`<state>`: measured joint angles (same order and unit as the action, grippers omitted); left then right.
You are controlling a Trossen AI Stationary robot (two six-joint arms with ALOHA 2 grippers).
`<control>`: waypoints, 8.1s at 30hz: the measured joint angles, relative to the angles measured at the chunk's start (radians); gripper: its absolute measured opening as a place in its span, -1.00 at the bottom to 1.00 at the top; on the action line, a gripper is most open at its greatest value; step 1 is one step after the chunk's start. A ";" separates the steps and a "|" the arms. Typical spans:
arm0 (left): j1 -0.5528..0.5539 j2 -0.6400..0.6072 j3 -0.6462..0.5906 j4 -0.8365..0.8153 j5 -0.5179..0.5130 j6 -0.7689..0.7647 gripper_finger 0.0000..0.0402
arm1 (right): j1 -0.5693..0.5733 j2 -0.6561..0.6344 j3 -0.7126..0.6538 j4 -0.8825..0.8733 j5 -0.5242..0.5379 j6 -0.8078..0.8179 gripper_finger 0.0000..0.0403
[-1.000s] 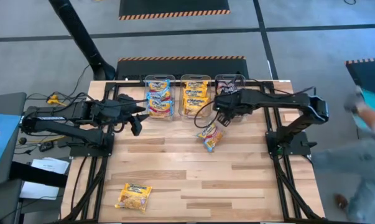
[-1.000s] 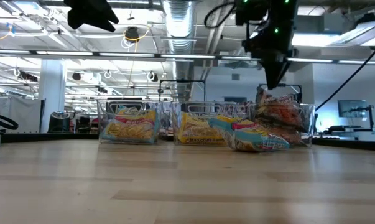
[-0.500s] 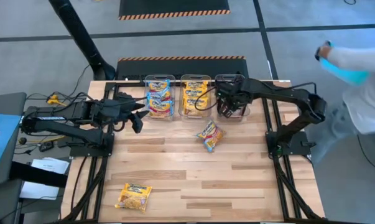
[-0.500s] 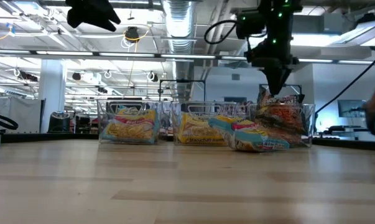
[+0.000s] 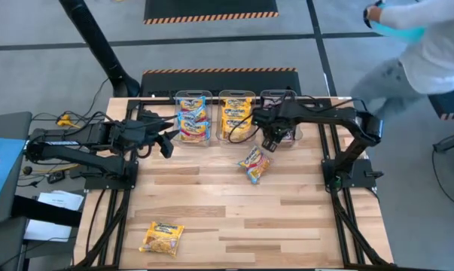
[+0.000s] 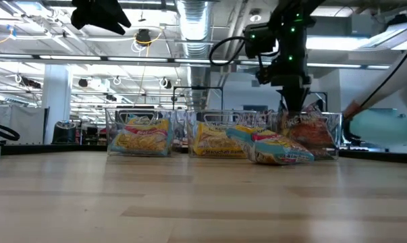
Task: Sort Maruchan noodles
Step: Put the black noodle pack into the right transparent bin, then put the yellow noodle pack into the middle transparent bin
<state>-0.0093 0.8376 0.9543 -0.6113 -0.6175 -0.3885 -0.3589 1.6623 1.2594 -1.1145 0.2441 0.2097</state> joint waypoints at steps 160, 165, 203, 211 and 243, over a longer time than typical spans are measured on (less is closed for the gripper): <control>-0.595 0.801 -0.008 0.102 0.400 -0.494 -1.00 | 0.420 -0.463 0.000 0.093 -0.062 0.614 -0.38; -0.550 0.747 -0.010 0.139 0.370 -0.379 -1.00 | 0.420 -0.463 -0.001 0.126 -0.087 0.615 -0.38; -0.345 0.701 -0.003 0.420 0.412 -0.013 -1.00 | 0.333 -0.463 -0.001 0.272 -0.268 0.758 0.03; -0.287 0.700 -0.003 0.458 0.412 -0.005 -1.00 | 0.190 -0.440 0.000 0.305 -0.505 0.672 0.11; -0.072 0.699 0.145 0.482 0.408 0.136 -1.00 | -0.012 -0.035 0.000 0.497 -1.083 0.497 0.11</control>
<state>-0.0817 1.5368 1.0992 -0.1289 -0.2092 -0.2524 -0.3706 1.6270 1.2591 -0.6172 -0.8389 0.7071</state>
